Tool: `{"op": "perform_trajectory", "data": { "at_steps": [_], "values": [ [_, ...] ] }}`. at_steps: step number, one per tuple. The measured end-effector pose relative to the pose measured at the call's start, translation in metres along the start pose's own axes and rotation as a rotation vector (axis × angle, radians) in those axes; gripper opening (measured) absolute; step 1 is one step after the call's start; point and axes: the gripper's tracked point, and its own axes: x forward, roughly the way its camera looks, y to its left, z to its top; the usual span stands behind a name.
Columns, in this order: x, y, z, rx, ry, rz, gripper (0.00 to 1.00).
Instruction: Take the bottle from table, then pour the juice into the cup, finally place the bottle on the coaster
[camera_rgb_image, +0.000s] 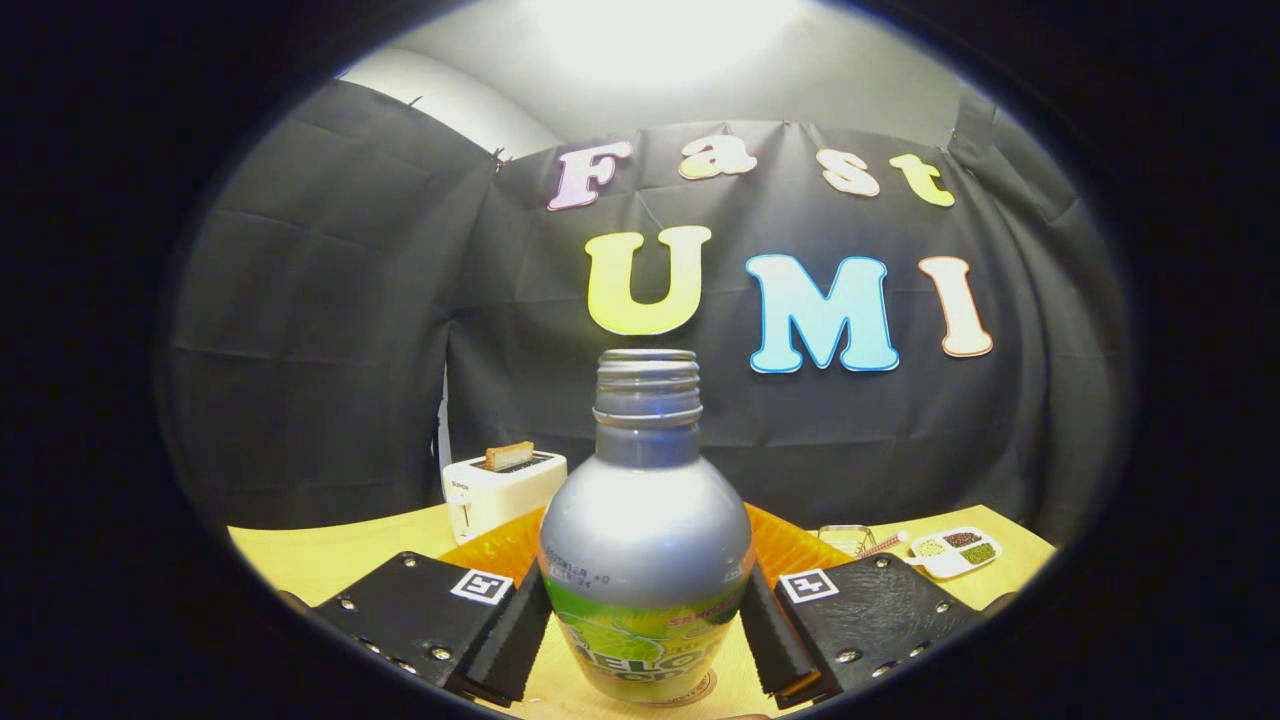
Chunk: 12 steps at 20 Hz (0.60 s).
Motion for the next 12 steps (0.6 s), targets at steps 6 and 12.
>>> {"op": "perform_trajectory", "data": {
  "at_steps": [6, 12],
  "values": [
    [0.022, -0.011, -0.038, -0.008, 0.052, -0.031, 0.82],
    [0.040, -0.015, -0.089, 0.009, 0.126, -0.040, 0.83]
  ]
}}
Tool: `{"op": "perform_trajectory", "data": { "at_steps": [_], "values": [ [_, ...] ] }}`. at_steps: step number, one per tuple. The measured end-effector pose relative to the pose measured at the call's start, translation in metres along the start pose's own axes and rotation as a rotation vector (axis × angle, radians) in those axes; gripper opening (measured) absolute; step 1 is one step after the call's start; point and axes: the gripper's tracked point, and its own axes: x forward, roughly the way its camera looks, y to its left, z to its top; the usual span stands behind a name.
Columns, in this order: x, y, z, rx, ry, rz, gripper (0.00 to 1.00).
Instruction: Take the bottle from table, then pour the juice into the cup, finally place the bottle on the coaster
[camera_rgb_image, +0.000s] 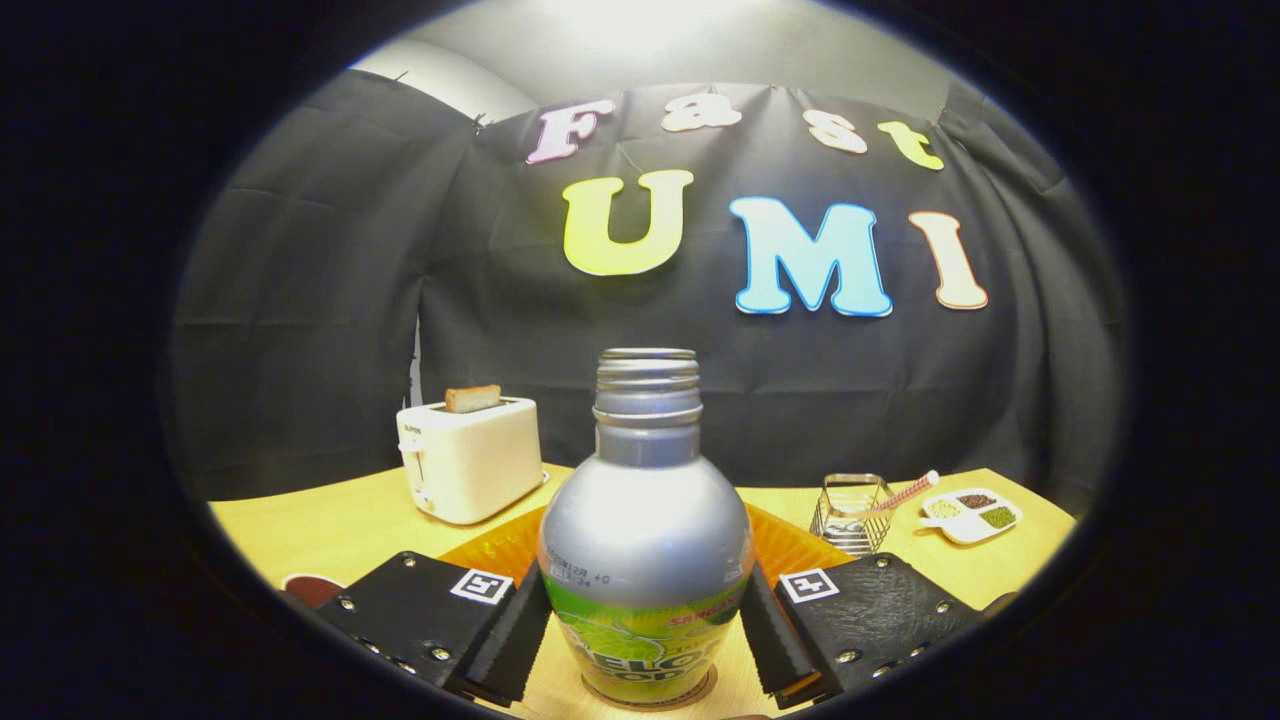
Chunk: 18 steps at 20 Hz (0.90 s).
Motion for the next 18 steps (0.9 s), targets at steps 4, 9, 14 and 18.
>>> {"op": "perform_trajectory", "data": {
  "at_steps": [4, 9, 14, 18],
  "values": [
    [0.009, -0.003, -0.024, -0.013, 0.029, -0.016, 0.82],
    [0.013, -0.001, -0.033, -0.024, 0.023, -0.013, 0.83],
    [0.015, -0.004, -0.037, -0.018, 0.018, -0.019, 0.82],
    [0.014, 0.001, -0.041, -0.039, 0.014, -0.004, 0.83]
  ]
}}
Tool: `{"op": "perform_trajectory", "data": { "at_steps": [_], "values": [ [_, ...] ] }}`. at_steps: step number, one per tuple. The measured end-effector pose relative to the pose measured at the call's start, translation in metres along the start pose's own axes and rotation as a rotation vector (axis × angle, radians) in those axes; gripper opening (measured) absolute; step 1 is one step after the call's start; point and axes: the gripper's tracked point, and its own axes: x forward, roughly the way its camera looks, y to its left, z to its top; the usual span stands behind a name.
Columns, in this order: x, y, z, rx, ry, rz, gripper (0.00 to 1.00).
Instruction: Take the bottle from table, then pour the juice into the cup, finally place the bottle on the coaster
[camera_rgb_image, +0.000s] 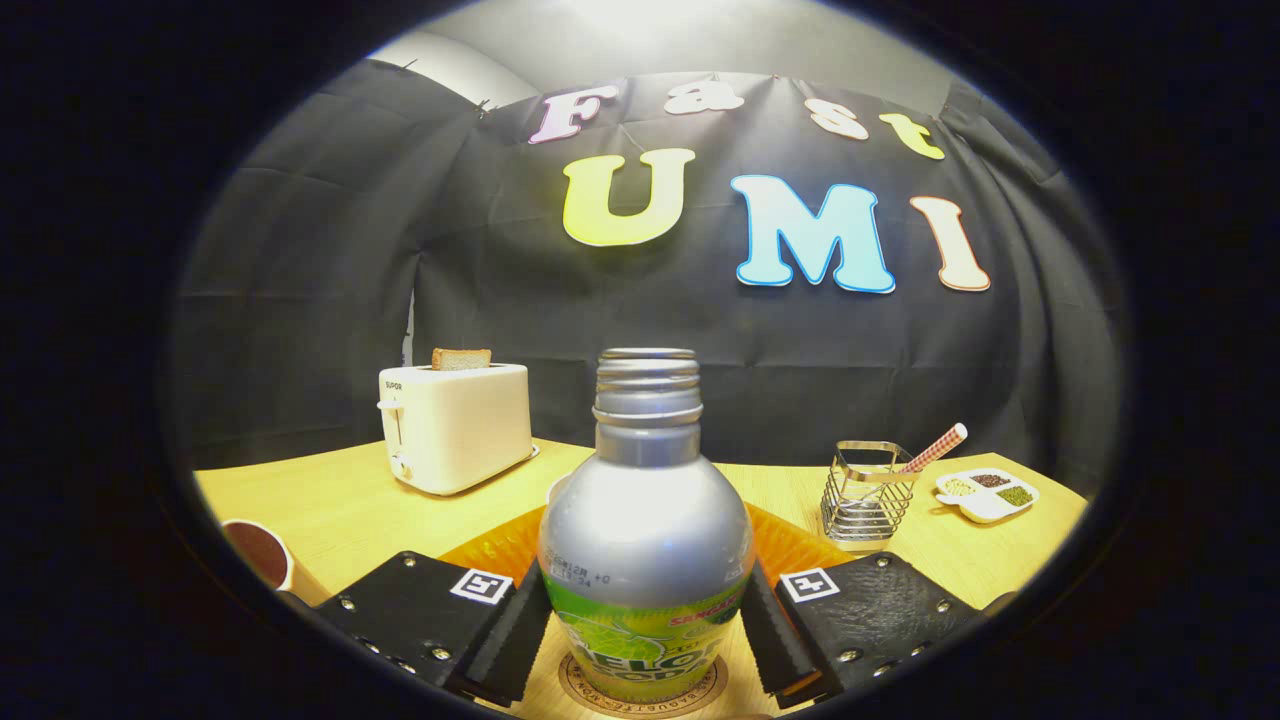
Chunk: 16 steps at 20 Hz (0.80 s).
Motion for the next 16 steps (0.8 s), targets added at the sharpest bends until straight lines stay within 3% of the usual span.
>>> {"op": "perform_trajectory", "data": {
  "at_steps": [2, 4, 11, 16],
  "values": [
    [-0.001, 0.005, -0.005, -0.002, 0.014, 0.023, 0.85],
    [-0.005, 0.003, -0.001, 0.027, 0.001, 0.026, 0.97],
    [-0.034, -0.004, 0.064, 0.019, -0.079, 0.010, 0.98],
    [-0.072, -0.021, 0.146, 0.044, -0.114, 0.000, 0.97]
  ]
}}
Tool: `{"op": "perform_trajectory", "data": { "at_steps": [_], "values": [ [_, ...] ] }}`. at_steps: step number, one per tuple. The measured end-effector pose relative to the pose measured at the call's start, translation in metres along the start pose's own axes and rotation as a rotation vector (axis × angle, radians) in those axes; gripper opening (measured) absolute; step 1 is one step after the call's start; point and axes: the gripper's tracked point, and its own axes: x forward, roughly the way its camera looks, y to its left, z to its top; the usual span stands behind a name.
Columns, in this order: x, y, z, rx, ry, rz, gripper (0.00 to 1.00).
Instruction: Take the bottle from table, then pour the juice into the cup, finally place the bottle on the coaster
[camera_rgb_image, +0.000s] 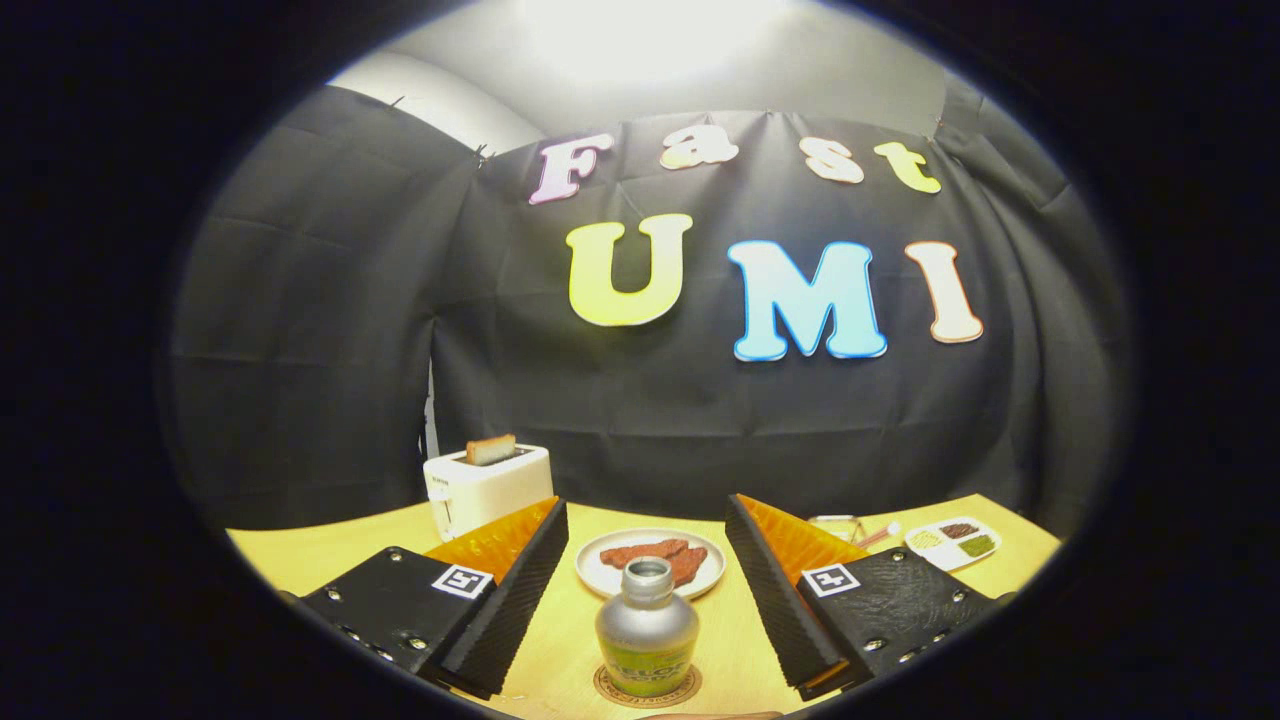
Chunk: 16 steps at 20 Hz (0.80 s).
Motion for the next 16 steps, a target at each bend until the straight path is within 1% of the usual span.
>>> {"op": "perform_trajectory", "data": {
  "at_steps": [5, 8, 10, 12, 16],
  "values": [
    [-0.021, -0.030, 0.079, -0.025, 0.006, -0.057, 0.97],
    [-0.033, -0.056, 0.120, -0.050, -0.062, -0.120, 0.97],
    [-0.046, -0.064, 0.131, -0.042, -0.073, -0.138, 0.97],
    [-0.056, -0.069, 0.135, -0.036, -0.062, -0.132, 0.97],
    [-0.071, -0.083, 0.132, -0.052, -0.047, -0.138, 0.97]
  ]
}}
